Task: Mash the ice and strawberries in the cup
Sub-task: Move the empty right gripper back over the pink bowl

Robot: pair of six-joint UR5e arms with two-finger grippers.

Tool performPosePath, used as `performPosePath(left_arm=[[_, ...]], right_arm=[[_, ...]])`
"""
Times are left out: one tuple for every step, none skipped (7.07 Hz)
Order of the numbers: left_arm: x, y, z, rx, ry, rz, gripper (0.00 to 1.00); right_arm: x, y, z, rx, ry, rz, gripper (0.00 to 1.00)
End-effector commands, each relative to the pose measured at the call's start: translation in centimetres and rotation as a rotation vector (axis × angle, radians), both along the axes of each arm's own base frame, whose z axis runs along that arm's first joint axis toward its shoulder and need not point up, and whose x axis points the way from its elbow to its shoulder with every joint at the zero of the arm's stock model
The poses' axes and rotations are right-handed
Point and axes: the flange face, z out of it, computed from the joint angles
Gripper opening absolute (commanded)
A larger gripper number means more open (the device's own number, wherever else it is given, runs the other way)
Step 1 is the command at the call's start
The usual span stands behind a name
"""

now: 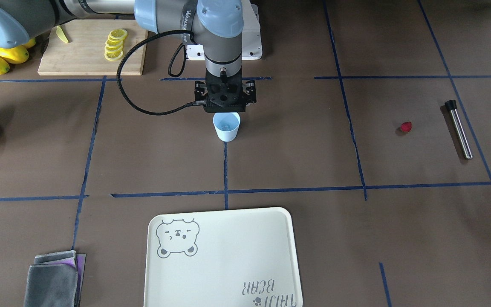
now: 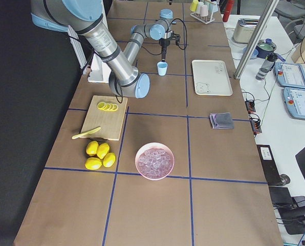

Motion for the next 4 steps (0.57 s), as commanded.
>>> performPosePath(left_arm=[[0.0, 0.0, -0.3, 0.004, 0.002, -0.002, 1.00], [0.0, 0.0, -0.4, 0.005, 0.002, -0.002, 1.00], [0.0, 0.0, -0.4, 0.005, 0.002, -0.002, 1.00], [-0.1, 0.1, -0.5, 0.006, 0.002, -0.004, 1.00]], right_arm=[[7.4, -1.4, -0.5, 0.011, -0.010, 0.060, 1.00], [12.8, -2.3, 1.5, 0.042, -0.024, 0.068, 1.00], [19.3, -2.6, 7.4, 0.085, 0.017, 0.061, 1.00], [24.2, -3.1, 12.3, 0.140, 0.072, 0.006, 1.00]])
